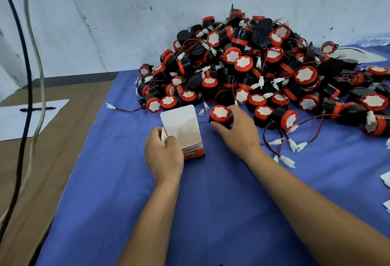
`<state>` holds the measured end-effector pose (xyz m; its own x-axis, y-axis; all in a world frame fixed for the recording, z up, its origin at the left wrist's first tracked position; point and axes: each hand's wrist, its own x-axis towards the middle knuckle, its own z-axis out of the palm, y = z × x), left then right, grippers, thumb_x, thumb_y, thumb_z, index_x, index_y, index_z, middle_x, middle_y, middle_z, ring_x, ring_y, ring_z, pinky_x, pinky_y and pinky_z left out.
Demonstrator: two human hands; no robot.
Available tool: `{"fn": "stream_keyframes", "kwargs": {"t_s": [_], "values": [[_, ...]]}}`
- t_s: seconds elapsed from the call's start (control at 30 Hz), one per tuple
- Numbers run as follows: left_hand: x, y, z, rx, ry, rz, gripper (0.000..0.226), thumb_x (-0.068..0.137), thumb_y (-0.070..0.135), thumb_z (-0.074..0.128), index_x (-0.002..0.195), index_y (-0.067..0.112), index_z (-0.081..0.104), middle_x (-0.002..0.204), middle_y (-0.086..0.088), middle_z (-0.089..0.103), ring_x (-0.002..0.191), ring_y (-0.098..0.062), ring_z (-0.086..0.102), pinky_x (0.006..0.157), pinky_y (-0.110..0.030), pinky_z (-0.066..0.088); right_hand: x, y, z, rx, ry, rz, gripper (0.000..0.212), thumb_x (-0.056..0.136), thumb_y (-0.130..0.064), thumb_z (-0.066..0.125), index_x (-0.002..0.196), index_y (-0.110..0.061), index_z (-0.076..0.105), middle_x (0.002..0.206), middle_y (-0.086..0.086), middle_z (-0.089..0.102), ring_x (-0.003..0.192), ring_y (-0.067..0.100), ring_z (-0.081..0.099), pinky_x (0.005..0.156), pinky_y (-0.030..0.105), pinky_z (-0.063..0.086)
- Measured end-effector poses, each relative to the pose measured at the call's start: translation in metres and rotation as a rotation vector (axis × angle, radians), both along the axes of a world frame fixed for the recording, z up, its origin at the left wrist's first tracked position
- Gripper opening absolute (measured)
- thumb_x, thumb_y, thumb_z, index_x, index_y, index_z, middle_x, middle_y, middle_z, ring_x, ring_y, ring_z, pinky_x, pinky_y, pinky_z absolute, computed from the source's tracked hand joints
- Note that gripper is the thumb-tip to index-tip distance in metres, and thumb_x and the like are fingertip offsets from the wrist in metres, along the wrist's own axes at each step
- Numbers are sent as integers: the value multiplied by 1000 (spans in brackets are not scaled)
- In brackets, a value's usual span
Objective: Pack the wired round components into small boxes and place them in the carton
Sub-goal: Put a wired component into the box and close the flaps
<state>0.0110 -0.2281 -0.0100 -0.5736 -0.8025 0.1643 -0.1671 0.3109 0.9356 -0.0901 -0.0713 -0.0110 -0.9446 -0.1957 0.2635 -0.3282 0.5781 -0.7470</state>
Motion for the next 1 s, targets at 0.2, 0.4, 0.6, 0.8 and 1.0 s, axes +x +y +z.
{"fn": "stream_keyframes", "kwargs": {"t_s": [0.2, 0.4, 0.6, 0.8, 1.0], "values": [[-2, 5, -6, -90, -2, -169, 22, 89, 2, 46, 87, 19, 60, 84, 6, 65, 81, -19, 59, 60, -28, 44, 62, 10, 44, -421, 216, 381, 45, 92, -27, 75, 133, -23, 55, 116, -15, 62, 82, 6, 62, 71, 28, 53], [4, 13, -2, -26, 37, -285, 31, 91, 3, 60, 113, 20, 72, 96, 11, 72, 97, -15, 69, 83, -36, 59, 82, -11, 61, 199, 313, 393, 52, 88, -38, 74, 135, -34, 51, 121, -16, 66, 111, 17, 61, 82, 43, 53], [3, 13, 2, -137, -4, -350, 27, 90, 30, 37, 82, 23, 62, 81, 9, 68, 80, -17, 63, 74, -49, 55, 74, -4, 55, 268, 191, 228, 55, 84, -27, 78, 134, -30, 55, 119, -7, 65, 115, 21, 56, 91, 38, 52], [4, 8, 4, 62, 32, -401, 37, 108, 31, 42, 89, 16, 70, 93, -6, 74, 92, -29, 67, 87, -57, 55, 71, -9, 62, 430, 129, 106, 51, 85, -45, 78, 130, -31, 61, 116, 4, 41, 113, 25, 31, 94, 26, 32], [4, 9, 14, 317, 85, -474, 38, 105, 23, 42, 98, 11, 78, 104, -13, 77, 106, -32, 70, 94, -53, 56, 75, -10, 67, 447, 41, 168, 48, 89, -22, 74, 132, -31, 56, 121, 6, 34, 89, 27, 51, 83, 35, 53]]}}
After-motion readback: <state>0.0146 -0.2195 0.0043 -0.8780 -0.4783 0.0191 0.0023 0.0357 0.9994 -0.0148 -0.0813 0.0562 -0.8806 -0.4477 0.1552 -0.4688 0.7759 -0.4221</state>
